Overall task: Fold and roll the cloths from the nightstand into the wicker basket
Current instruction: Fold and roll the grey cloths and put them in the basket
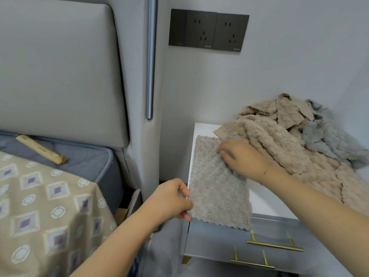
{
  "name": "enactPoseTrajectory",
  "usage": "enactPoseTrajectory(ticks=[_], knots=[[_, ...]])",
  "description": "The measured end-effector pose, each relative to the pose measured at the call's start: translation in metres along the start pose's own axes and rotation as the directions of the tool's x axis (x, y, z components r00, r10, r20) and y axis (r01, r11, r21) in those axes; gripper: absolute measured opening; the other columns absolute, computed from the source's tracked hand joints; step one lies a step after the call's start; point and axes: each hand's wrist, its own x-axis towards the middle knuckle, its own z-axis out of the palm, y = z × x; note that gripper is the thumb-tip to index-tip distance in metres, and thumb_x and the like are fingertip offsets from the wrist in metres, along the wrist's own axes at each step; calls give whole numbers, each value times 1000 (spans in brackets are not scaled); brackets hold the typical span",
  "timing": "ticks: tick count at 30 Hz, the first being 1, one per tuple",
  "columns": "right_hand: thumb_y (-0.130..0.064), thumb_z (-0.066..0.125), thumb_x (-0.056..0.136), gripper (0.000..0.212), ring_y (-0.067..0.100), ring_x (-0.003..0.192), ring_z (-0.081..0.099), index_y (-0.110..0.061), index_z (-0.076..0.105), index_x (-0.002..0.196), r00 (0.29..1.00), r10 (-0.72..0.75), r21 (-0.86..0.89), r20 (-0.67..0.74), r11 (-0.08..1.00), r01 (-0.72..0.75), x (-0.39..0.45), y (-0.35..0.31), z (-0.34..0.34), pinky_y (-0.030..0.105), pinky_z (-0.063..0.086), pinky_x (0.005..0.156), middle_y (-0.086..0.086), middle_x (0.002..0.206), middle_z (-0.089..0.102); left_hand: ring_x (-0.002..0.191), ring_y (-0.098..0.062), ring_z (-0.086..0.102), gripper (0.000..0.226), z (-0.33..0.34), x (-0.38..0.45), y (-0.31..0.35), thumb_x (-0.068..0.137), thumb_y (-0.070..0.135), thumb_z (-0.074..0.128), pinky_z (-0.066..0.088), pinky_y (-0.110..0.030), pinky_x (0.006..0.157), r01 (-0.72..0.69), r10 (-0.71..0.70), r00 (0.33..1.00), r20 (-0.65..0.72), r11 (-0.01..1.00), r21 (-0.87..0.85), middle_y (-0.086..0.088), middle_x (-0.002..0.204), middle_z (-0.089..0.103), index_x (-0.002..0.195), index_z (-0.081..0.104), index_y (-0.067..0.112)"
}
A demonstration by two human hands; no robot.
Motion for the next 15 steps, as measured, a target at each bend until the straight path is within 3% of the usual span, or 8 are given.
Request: enactPoseTrajectory(ticks=[2, 4, 7, 8, 10, 13, 15], knots=[[-30, 37, 103, 43, 18, 131, 42, -13, 45, 142, 975, -4, 38, 223, 999, -4, -20, -7, 10, 25, 26, 113, 2, 145, 46, 50, -10, 64, 15, 1, -1, 0, 86, 4, 63, 51, -18, 52, -3, 3, 1000, 13, 1000, 22, -11, 70, 69, 93, 51, 11], [-36, 32, 104, 53, 12, 146, 16, -16, 23, 152, 958, 1, 83, 288, 996, -26, -30, -5, 18, 17, 4, 114, -3, 159, 18, 51, -8, 64, 15, 2, -2, -1, 87, 10, 66, 50, -18, 54, -35, 35, 999, -9, 997, 69, -6, 69, 69, 93, 52, 12], [-39, 32, 103, 54, 10, 147, 13, -19, 23, 152, 982, 4, 107, 188, 994, -24, -37, -2, 16, 18, 2, 115, -4, 160, 15, 64, -3, 59, 16, 5, -8, -6, 85, 27, 67, 39, -11, 57, -151, 240, 957, -162, 891, 427, 5, 76, 66, 89, 52, 22], [-38, 34, 103, 52, 10, 146, 16, -19, 28, 151, 991, -4, 111, 134, 994, -11, -43, -3, 12, 17, 4, 115, -4, 159, 19, 70, -2, 55, 16, 7, -11, -6, 85, 31, 66, 37, -10, 59, -191, 352, 913, -204, 813, 550, 9, 81, 59, 89, 51, 26], [-36, 36, 103, 47, 6, 143, 22, -20, 36, 148, 999, -37, 134, 24, 990, 33, -61, -9, 3, 12, 7, 113, -7, 155, 28, 79, 1, 48, 15, 11, -17, -5, 86, 32, 65, 36, -10, 66, -355, 570, 795, -208, 716, 601, 16, 88, 48, 93, 51, 31], [-35, 28, 98, 50, -2, 137, 29, -22, 46, 142, 994, -102, 185, -39, 977, 108, -101, -16, -6, 7, 11, 112, -13, 148, 38, 104, 5, 48, 21, 21, -17, -4, 89, 38, 63, 36, -9, 89, -625, 745, 667, 12, 550, 554, 21, 109, 50, 109, 59, 30], [-31, 27, 88, 57, -6, 137, 27, -26, 44, 143, 996, -92, 230, 15, 969, 86, -127, -14, -3, 10, 15, 113, -17, 149, 36, 124, 1, 41, 42, 26, -8, -15, 88, 48, 60, 31, -17, 105, -666, 764, 616, 193, 375, 645, 17, 133, 48, 126, 55, 32]])
